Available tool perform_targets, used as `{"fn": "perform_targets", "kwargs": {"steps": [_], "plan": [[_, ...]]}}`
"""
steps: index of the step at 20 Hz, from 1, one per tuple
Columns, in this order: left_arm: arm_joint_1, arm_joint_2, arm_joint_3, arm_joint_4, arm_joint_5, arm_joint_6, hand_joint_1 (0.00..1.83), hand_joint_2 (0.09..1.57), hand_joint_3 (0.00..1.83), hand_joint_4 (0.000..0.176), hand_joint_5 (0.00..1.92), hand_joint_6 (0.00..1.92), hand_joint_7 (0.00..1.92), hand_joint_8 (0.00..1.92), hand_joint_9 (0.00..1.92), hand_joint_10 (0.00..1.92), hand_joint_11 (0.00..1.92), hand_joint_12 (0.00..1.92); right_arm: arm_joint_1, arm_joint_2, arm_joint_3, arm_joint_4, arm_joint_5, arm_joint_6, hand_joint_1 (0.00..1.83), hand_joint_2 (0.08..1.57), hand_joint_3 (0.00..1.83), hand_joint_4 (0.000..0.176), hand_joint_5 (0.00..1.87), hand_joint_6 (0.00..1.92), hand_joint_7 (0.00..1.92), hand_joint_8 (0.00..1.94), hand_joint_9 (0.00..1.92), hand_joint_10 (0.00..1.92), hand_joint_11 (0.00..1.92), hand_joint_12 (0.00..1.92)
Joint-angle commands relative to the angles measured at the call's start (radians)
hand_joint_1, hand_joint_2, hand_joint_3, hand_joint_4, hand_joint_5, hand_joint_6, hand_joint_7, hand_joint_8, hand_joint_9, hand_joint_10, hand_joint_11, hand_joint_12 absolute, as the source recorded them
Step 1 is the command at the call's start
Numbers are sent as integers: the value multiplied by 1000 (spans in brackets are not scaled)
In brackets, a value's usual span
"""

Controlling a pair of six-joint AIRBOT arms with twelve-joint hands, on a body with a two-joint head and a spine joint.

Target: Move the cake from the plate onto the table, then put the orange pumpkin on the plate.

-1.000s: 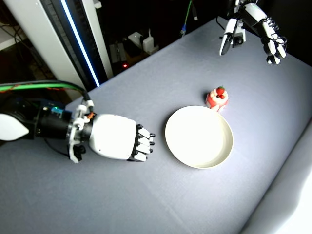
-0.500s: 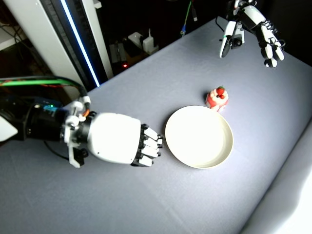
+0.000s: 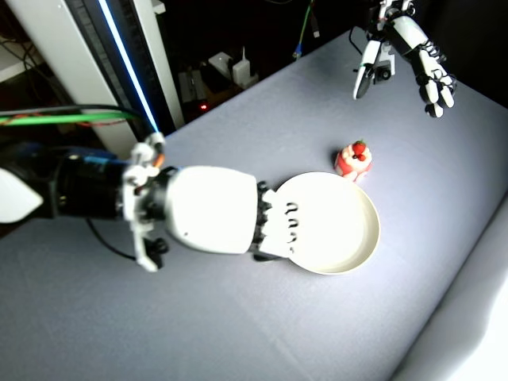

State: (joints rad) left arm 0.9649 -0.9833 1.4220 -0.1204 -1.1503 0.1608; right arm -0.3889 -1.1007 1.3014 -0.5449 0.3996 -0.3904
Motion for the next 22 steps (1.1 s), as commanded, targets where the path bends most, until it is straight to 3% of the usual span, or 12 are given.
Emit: {"fn": "perform_targets", "kwargs": {"steps": [1,3,4,7,9,11,12,15,17,19,21,22], "plan": [[-6,-5,9,-38,-117,-4,1025,869,0,169,206,0,107,2,315,1,0,1170,20,-12,13,12,90,3,1178,1214,0,0,818,1181,782,1432,576,1622,511,1880],[-8,-9,13,-36,-117,-4,1011,856,0,176,214,0,119,2,331,5,4,1199,26,-32,26,7,90,3,1179,1200,0,0,878,1154,761,1395,540,1609,430,1911],[-9,-9,13,-35,-117,-4,1003,850,0,176,206,0,104,0,327,2,23,1179,30,-45,35,7,90,3,1209,1195,0,0,887,1045,791,1491,645,1814,629,1919],[-10,-14,18,-31,-119,-4,1000,845,0,176,208,1,101,1,348,9,27,1166,36,-78,63,8,90,3,1175,1208,4,0,862,1251,745,1361,580,1625,479,1910],[-12,-19,23,-29,-120,-4,993,857,4,176,206,0,90,0,343,5,9,1151,39,-106,83,8,90,3,1200,1206,0,0,883,1090,749,1517,593,1826,558,1921],[-14,-21,24,-28,-124,-4,995,848,0,168,210,0,115,2,361,7,55,1138,40,-135,109,8,90,3,1215,1194,0,0,843,1083,844,1452,732,1809,647,1921],[-14,-21,24,-28,-125,-4,1004,848,1,171,211,0,120,2,365,6,39,1129,40,-145,119,8,91,3,1212,1199,0,0,840,1088,825,1473,718,1791,649,1921],[-15,-22,26,-28,-132,-4,1043,884,10,148,209,0,123,2,361,3,5,1117,39,-188,158,8,88,3,1207,1185,0,0,839,1117,867,1369,743,1632,696,1837],[-21,-23,26,-25,-130,-4,1087,896,3,135,211,0,112,0,359,1,41,1077,39,-202,170,8,78,3,1303,1209,4,0,801,1281,776,1361,699,1481,478,1730],[-26,-28,31,-20,-130,-4,1066,894,0,148,213,0,117,0,353,0,11,1088,39,-224,192,0,69,3,1327,1229,2,0,806,1306,718,1385,645,1547,352,1763],[-29,-38,42,-19,-136,-4,1055,888,0,160,215,0,121,2,349,1,0,1052,39,-255,217,-14,68,3,1336,1202,0,0,769,1325,811,1233,756,1428,536,1638],[-29,-43,47,-19,-140,-4,1047,889,0,162,207,3,120,1,343,2,0,1002,39,-267,224,-24,69,3,1227,1186,0,0,796,1240,887,1216,755,1343,633,1634]]}}
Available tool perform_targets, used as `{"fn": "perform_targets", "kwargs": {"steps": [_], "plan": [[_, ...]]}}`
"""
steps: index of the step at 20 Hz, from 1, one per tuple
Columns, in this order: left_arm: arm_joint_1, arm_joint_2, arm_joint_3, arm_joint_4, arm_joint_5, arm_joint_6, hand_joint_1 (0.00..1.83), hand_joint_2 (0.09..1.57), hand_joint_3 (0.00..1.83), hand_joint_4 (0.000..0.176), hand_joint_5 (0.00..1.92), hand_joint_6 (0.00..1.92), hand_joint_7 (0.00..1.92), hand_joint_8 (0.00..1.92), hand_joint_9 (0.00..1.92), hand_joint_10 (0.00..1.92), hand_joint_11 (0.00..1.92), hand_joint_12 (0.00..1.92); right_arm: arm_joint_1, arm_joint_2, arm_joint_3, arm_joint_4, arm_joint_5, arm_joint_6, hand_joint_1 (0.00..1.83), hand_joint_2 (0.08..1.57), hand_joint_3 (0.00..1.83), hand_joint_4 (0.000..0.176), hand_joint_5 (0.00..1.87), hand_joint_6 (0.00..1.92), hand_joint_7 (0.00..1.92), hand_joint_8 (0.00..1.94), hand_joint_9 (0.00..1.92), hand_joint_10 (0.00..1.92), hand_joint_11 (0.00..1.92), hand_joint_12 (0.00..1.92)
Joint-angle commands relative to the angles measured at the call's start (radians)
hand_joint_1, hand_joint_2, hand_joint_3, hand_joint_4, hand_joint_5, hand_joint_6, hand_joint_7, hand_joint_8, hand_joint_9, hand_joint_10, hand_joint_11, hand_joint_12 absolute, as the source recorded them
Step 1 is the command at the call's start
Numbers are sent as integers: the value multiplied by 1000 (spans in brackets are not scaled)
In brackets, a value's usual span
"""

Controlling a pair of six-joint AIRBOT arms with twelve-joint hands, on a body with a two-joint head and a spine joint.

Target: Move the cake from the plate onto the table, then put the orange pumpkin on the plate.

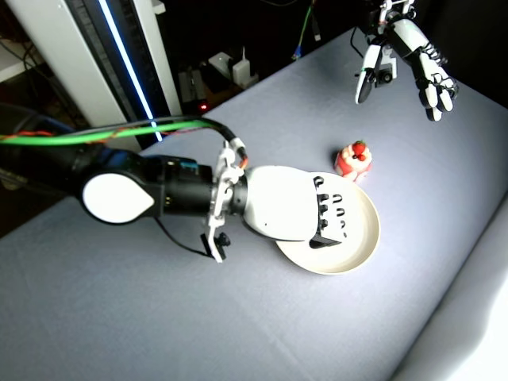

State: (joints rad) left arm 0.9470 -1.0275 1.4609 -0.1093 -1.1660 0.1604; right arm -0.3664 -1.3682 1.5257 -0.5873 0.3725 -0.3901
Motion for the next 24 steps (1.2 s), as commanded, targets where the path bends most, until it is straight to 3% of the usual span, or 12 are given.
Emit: {"fn": "perform_targets", "kwargs": {"steps": [1,2,6,10,14,16,17,19,20,22,23,24], "plan": [[-12,-1,11,-29,-127,-4,1043,888,0,161,204,2,119,0,331,5,0,943,17,-9,4,11,96,3,1211,1177,0,0,811,1191,913,1223,782,1353,694,1647],[-16,-3,13,-27,-131,-4,1026,904,2,150,182,0,104,0,301,1,0,864,17,-25,13,-2,96,3,1235,1153,0,0,873,1039,954,1238,866,1425,800,1651],[-20,-6,20,-27,-146,-4,1053,917,7,152,171,0,97,0,272,0,0,785,17,-49,28,-4,97,3,1241,1147,0,0,905,965,943,1290,875,1511,828,1696],[-23,-21,30,-27,-155,-4,1060,951,4,149,163,1,91,1,254,0,0,736,19,-60,39,2,107,4,1237,1161,2,0,901,956,892,1382,805,1607,776,1766],[-23,-35,39,-27,-163,-4,1027,942,0,150,146,0,73,2,249,4,0,695,19,-62,49,11,108,4,1223,1171,1,0,862,1046,889,1350,790,1529,757,1679],[-24,-38,40,-28,-169,-4,1031,951,1,142,127,0,66,1,242,0,0,706,19,-66,56,11,107,4,1238,1187,3,0,864,958,839,1513,834,1815,844,1883],[-24,-38,40,-28,-169,-4,1037,937,0,147,141,3,71,2,247,2,0,760,19,-67,58,11,107,4,1243,1181,0,0,868,959,863,1475,819,1769,792,1860],[-26,-39,40,-28,-171,-4,1024,934,0,155,151,1,81,1,262,4,0,916,19,-67,67,24,107,4,1320,1170,0,0,841,1145,862,1247,806,1434,680,1667],[-26,-39,41,-28,-171,-4,1020,917,0,163,164,2,84,1,262,3,0,979,18,-67,70,33,107,4,1212,1182,1,0,821,1287,864,1155,717,1188,595,1498],[-26,-38,40,-29,-173,-4,1079,939,5,144,156,1,62,0,216,0,0,959,18,-67,71,41,106,9,1157,984,0,0,676,635,721,398,603,572,369,1281],[-26,-39,40,-29,-173,-4,1108,954,5,143,161,1,68,1,182,4,0,888,17,-67,73,41,106,15,1010,848,0,89,592,120,528,31,431,107,115,1024],[-26,-40,41,-29,-173,-4,1108,954,5,143,161,1,68,1,182,4,0,888,17,-67,73,41,106,15,1010,848,0,89,592,120,528,31,431,107,115,1024]]}}
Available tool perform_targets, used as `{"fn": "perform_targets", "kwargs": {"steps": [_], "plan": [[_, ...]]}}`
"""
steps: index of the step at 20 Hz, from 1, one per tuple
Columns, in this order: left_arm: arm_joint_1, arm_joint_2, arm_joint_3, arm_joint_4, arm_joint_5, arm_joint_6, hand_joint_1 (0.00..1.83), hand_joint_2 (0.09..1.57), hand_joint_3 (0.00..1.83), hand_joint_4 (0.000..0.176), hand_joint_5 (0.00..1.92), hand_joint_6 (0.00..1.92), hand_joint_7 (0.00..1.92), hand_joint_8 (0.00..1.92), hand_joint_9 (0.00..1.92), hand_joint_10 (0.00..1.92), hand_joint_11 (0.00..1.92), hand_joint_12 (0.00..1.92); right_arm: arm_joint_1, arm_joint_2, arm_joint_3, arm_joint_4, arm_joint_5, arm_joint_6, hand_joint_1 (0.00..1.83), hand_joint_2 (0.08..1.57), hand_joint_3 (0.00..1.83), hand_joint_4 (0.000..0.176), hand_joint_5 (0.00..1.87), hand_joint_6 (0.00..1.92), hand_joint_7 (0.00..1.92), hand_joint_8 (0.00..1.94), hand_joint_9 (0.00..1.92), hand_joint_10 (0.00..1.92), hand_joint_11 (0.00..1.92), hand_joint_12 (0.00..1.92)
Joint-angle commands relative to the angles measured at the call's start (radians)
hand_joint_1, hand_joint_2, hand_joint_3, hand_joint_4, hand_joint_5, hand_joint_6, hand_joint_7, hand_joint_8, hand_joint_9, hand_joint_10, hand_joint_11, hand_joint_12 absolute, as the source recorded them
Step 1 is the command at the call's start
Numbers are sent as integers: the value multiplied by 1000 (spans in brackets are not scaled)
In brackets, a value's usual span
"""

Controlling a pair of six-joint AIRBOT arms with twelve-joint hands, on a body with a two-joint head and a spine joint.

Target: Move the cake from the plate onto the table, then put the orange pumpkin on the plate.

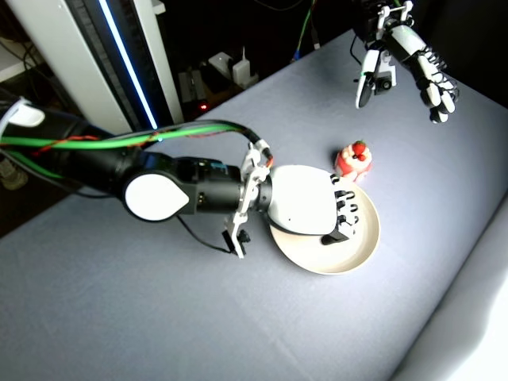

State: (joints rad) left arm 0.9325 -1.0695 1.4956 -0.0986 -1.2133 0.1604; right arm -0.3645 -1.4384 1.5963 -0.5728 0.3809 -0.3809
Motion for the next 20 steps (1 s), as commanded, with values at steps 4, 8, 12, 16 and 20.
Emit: {"fn": "perform_targets", "kwargs": {"steps": [4,8,12,16,20], "plan": [[-11,3,6,-45,-132,-4,1100,951,0,170,165,4,0,0,75,1,0,900,13,4,0,26,98,8,960,746,0,176,362,1,189,0,140,1,0,552],[-11,3,6,-45,-130,-4,1065,917,0,170,181,2,0,0,26,10,0,682,13,4,-3,26,98,12,917,656,0,176,29,4,0,0,17,4,0,45],[-11,3,3,-47,-127,-4,1089,914,2,165,163,2,0,0,8,4,0,682,13,4,-27,25,98,14,983,667,0,176,33,7,0,0,0,0,26,12],[0,4,-5,-62,-124,-4,1066,877,0,176,186,2,0,0,34,8,0,828,13,67,-77,25,95,14,991,700,8,173,19,5,0,0,0,0,27,15],[33,12,-12,-91,-134,-4,1024,854,0,155,159,1,1,0,60,8,0,905,13,106,-90,39,92,14,906,772,1,158,39,15,0,0,0,0,3,135]]}}
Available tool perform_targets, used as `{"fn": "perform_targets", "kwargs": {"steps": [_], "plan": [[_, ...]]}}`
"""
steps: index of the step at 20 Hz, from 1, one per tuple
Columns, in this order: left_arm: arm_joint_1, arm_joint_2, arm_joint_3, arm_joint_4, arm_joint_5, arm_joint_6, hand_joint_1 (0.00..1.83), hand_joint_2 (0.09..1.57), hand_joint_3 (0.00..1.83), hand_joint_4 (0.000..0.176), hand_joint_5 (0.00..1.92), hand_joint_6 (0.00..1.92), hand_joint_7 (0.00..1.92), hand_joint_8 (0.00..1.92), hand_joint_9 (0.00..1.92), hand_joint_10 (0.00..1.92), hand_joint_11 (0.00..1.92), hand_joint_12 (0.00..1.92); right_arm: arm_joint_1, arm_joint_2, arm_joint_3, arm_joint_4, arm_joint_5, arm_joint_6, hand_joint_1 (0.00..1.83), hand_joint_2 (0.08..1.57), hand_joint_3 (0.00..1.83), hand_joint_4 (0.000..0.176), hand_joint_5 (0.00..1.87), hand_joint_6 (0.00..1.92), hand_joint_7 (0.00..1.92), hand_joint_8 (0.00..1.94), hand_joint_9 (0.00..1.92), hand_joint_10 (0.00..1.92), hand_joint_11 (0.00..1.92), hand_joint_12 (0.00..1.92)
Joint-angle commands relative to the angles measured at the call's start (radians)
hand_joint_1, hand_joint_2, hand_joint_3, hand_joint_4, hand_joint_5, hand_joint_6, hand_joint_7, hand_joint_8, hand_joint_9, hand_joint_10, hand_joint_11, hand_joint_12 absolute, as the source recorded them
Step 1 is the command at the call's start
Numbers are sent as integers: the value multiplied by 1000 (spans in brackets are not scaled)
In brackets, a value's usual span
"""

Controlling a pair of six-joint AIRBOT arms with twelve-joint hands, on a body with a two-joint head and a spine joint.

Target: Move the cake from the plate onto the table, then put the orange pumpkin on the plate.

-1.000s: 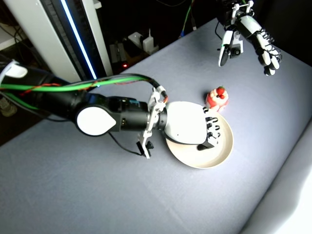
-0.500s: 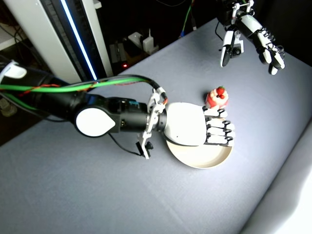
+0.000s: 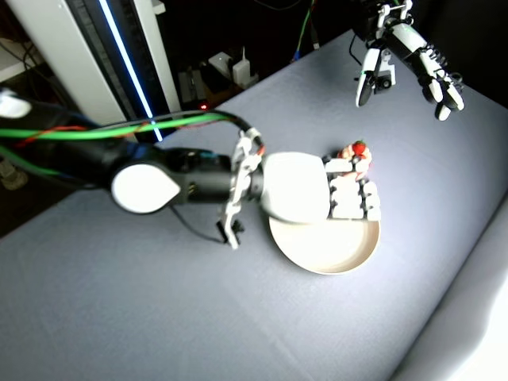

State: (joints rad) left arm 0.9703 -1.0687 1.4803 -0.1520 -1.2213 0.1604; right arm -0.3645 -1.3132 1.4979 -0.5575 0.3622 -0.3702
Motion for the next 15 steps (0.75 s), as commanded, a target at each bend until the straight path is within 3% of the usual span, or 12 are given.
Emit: {"fn": "perform_targets", "kwargs": {"steps": [1,2,5,6,7,8,9,10,12,13,14,15], "plan": [[-4,13,-1,-40,-123,-4,1043,851,0,158,180,3,19,4,72,8,0,955,13,15,-14,23,102,3,891,700,0,175,77,2,0,0,30,7,0,498],[-4,13,-1,-40,-123,-4,1043,851,0,158,180,3,19,4,72,8,0,955,13,16,-14,23,101,3,891,700,0,175,77,2,0,0,30,7,0,498],[8,15,-5,-50,-125,-4,1021,859,1,141,146,1,26,0,99,5,0,695,13,73,-48,20,89,-9,999,716,3,176,100,3,0,0,16,4,0,180],[19,20,-10,-57,-129,-4,1010,856,0,141,146,1,43,6,119,12,0,673,13,87,-58,20,82,-13,956,735,11,176,99,1,0,0,6,0,0,162],[29,26,-14,-67,-135,-4,1046,878,3,132,143,0,24,4,109,6,0,724,13,99,-64,20,77,-15,949,736,11,176,138,15,10,4,14,4,0,159],[42,29,-19,-78,-144,-4,1088,905,3,129,131,2,0,0,81,13,0,568,12,123,-78,20,72,-20,792,807,6,176,111,3,13,0,53,7,0,388],[49,31,-21,-84,-147,-4,1088,905,3,129,131,2,0,0,81,13,0,568,12,139,-93,21,60,-31,792,807,6,176,111,3,13,0,53,7,0,388],[54,31,-22,-89,-148,-4,1082,906,1,129,120,4,0,0,67,5,0,472,12,152,-102,22,56,-39,917,825,5,175,136,5,4,0,24,1,0,255],[76,33,-30,-109,-163,-4,1077,907,0,147,134,4,0,0,74,5,0,409,7,187,-123,33,53,-51,992,796,0,175,210,12,56,5,58,6,0,305],[89,34,-32,-120,-172,-4,1063,897,0,144,130,1,3,0,77,4,0,355,0,210,-143,84,53,-100,976,811,1,176,194,5,20,3,23,4,0,196],[97,37,-36,-129,-178,-4,1036,884,0,134,119,0,9,1,78,3,0,375,-7,239,-165,142,54,-163,934,809,0,176,176,1,3,0,19,2,0,233],[106,40,-41,-137,-183,-4,1018,877,0,138,114,0,1,1,59,4,0,324,-11,270,-185,176,54,-193,922,794,0,176,173,0,0,0,30,2,0,305]]}}
